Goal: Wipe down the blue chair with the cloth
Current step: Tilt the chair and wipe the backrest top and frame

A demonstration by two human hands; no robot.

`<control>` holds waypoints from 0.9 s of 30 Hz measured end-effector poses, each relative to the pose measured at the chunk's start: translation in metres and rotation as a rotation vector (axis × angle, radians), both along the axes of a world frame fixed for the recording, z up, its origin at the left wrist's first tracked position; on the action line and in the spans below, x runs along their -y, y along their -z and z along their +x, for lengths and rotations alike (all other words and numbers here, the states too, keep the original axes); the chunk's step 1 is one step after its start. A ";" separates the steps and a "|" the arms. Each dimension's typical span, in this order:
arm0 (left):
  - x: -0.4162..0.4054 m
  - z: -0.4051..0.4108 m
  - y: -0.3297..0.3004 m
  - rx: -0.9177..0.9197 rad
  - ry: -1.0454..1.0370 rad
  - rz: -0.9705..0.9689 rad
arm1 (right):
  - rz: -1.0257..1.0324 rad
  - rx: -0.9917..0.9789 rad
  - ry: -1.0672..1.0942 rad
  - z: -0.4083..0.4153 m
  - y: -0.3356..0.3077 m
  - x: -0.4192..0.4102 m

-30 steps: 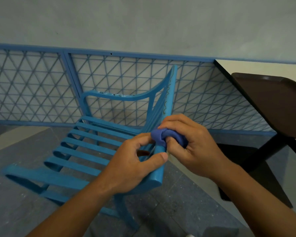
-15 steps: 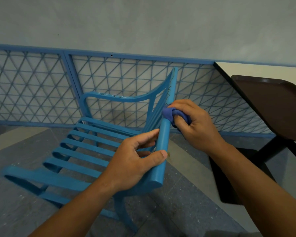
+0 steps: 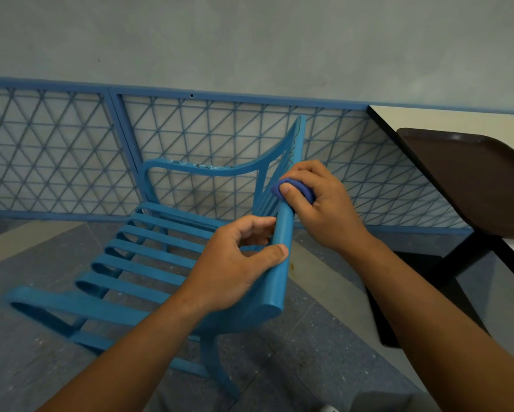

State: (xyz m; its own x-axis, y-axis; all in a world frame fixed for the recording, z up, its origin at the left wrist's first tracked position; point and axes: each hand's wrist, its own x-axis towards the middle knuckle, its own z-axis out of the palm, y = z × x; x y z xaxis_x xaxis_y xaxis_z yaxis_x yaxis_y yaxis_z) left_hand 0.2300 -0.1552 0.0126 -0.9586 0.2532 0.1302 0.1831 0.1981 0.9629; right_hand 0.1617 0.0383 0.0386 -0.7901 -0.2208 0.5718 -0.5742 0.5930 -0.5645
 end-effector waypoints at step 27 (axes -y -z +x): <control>-0.021 0.019 -0.034 -0.095 0.060 0.058 | -0.330 0.165 0.017 0.077 -0.025 0.012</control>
